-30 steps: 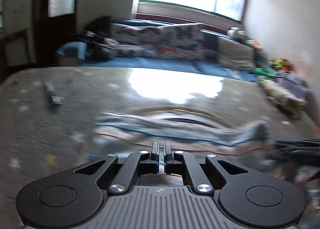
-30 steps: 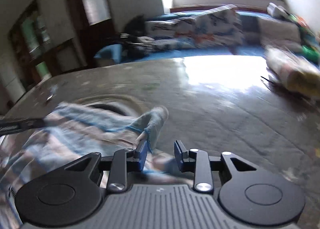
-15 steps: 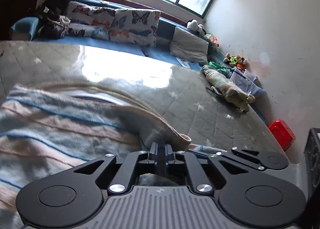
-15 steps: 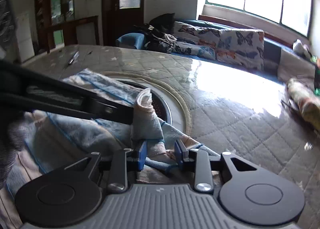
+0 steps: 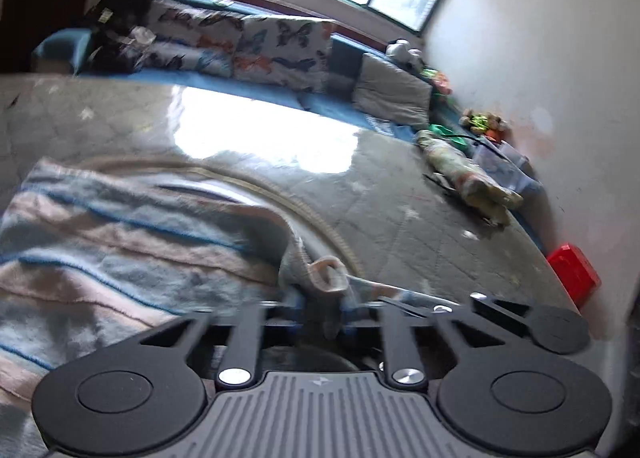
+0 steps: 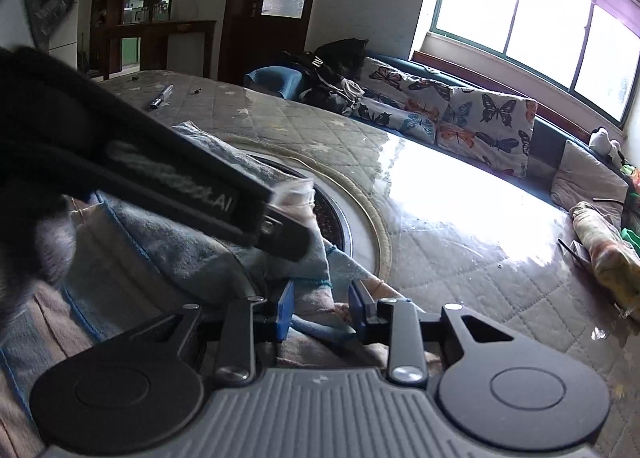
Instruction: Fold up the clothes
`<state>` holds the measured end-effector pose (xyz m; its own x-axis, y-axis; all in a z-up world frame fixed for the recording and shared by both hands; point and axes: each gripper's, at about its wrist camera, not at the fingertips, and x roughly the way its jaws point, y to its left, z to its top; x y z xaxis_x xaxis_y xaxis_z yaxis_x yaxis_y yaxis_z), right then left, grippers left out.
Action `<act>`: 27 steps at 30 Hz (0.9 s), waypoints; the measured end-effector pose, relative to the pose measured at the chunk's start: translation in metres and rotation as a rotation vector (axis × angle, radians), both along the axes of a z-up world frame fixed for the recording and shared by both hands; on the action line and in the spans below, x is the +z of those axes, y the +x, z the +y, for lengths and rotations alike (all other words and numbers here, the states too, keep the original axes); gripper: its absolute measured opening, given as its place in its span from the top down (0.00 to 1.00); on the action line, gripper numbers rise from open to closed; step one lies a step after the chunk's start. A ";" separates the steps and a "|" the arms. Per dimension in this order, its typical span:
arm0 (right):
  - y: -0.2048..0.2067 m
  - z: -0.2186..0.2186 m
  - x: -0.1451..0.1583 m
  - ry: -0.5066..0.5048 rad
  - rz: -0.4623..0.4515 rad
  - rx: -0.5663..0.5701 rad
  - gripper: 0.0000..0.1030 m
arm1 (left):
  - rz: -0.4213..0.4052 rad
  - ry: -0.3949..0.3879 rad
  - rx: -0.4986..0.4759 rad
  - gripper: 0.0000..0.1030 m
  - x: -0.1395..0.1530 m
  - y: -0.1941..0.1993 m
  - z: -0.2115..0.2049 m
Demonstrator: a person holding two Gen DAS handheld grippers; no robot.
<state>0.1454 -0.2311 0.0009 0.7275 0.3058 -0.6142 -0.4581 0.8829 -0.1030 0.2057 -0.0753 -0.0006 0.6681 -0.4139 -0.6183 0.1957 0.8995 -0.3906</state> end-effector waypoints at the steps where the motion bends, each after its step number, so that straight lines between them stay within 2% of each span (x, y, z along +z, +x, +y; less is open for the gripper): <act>1: 0.002 -0.003 0.002 0.014 0.004 -0.001 0.71 | 0.007 -0.004 0.009 0.93 -0.003 0.001 0.005; 6: 0.010 -0.017 0.013 0.083 0.027 -0.009 0.71 | 0.032 -0.003 0.032 0.93 -0.013 -0.006 0.026; 11: 0.025 -0.031 0.020 0.128 0.046 -0.029 0.71 | 0.016 0.007 0.020 0.93 -0.014 -0.012 0.028; 16: 0.057 -0.034 0.006 0.157 0.160 -0.006 0.71 | 0.023 0.001 0.018 0.93 -0.014 -0.011 0.031; 17: 0.058 -0.034 0.004 0.168 0.179 0.006 0.74 | 0.026 0.001 0.018 0.92 -0.014 -0.011 0.031; 18: 0.058 -0.034 0.002 0.174 0.188 0.013 0.84 | 0.028 0.000 0.018 0.90 -0.014 -0.010 0.031; 20: 0.056 -0.033 0.001 0.177 0.192 0.027 0.95 | 0.032 0.000 0.019 0.88 -0.013 -0.009 0.030; 22: 0.052 -0.033 0.002 0.175 0.182 0.030 0.98 | 0.033 -0.004 0.016 0.87 -0.013 -0.008 0.031; 25: 0.045 -0.037 0.010 0.159 0.112 -0.014 0.99 | 0.025 -0.008 0.012 0.75 -0.009 -0.009 0.035; 27: 0.041 -0.044 0.020 0.150 0.032 -0.075 0.99 | 0.012 0.003 0.016 0.60 -0.007 -0.010 0.038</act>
